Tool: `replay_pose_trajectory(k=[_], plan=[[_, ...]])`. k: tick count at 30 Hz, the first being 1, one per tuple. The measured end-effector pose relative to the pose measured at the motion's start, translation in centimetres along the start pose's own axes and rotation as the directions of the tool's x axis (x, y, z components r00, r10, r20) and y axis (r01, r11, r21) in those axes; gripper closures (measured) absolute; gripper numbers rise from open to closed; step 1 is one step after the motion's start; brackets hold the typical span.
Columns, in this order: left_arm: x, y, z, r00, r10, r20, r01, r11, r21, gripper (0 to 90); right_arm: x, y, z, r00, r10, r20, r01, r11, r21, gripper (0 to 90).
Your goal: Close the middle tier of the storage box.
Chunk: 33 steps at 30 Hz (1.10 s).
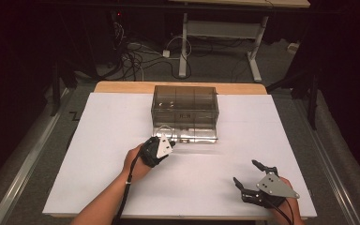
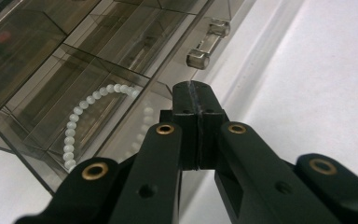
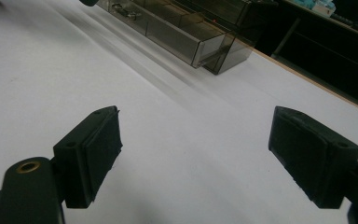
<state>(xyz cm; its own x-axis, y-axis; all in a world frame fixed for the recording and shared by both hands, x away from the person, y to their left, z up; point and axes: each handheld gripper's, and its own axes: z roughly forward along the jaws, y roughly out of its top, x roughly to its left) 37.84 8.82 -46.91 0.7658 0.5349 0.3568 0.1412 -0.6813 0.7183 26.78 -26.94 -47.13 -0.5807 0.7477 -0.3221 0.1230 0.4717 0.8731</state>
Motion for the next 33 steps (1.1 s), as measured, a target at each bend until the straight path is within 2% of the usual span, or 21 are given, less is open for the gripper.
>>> replay_pose_trajectory(k=[5, 16, 21, 24, 33], plan=[[0.1, 0.0, 0.9, 1.0000, -0.002, 0.000, 0.002, 1.0000, 0.002, 87.8, -0.2, -0.1, 0.0, 1.0000, -0.001, 0.002, 0.001, 1.000, 0.000, 17.6], [-0.2, 0.1, 2.0, 0.9995, 0.032, 0.000, -0.032, 0.9994, -0.008, 87.8, -0.8, -0.4, 0.0, 0.9998, 0.012, 0.017, -0.012, 1.000, 0.001, 17.7], [0.0, 0.5, 2.2, 0.9990, 0.044, -0.003, -0.044, 0.9990, -0.001, 87.8, -0.6, -0.5, -0.1, 0.9998, -0.001, 0.019, 0.001, 1.000, 0.010, 17.7], [0.4, 0.5, 2.3, 0.9996, 0.027, -0.003, -0.027, 0.9996, -0.002, 87.8, -0.7, -0.6, -0.2, 0.9997, 0.004, 0.022, -0.005, 1.000, 0.010, 17.7], [1.2, 0.8, 2.6, 0.9997, 0.018, -0.015, -0.018, 0.9998, 0.002, 87.8, -0.7, -0.6, -0.2, 0.9998, 0.002, 0.022, -0.003, 1.000, 0.011, 17.7]])
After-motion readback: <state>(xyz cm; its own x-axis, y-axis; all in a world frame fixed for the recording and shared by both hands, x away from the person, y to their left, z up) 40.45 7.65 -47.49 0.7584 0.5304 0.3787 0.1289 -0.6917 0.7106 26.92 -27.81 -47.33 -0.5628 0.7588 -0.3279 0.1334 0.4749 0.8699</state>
